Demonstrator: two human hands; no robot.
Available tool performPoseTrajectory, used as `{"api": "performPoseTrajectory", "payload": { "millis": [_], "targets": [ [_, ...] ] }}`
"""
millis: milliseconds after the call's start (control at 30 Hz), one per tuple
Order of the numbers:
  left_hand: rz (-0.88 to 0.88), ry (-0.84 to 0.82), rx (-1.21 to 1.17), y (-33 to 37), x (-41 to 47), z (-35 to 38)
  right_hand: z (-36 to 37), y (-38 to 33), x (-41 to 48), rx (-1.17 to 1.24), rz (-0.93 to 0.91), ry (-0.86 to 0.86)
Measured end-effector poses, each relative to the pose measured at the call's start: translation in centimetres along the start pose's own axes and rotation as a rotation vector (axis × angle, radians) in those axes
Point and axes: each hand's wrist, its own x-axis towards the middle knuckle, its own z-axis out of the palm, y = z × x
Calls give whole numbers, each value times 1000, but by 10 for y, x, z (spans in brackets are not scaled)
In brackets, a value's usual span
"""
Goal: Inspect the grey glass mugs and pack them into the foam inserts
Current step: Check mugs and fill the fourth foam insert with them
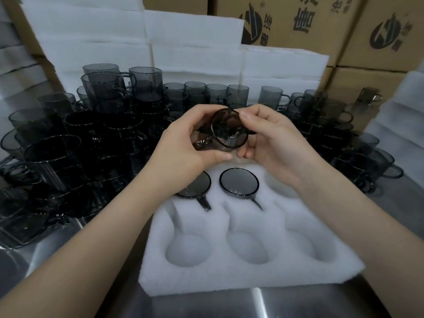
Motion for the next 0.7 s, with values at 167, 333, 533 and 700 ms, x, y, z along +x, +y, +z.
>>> {"api": "performPoseTrajectory", "payload": {
  "millis": [167, 333, 533, 700],
  "targets": [
    [-25, 73, -52, 1, -1, -1, -3, 1, 0, 73, -7, -182],
    [-43, 68, -24, 2, -1, 0, 4, 4, -3, -265, -73, -62],
    [-19, 50, 5, 3, -1, 3, 10, 6, -6, -352, -112, 42],
    [-3, 64, 82, 5, -1, 5, 11, 8, -5, -428, -155, 70]
  ]
}}
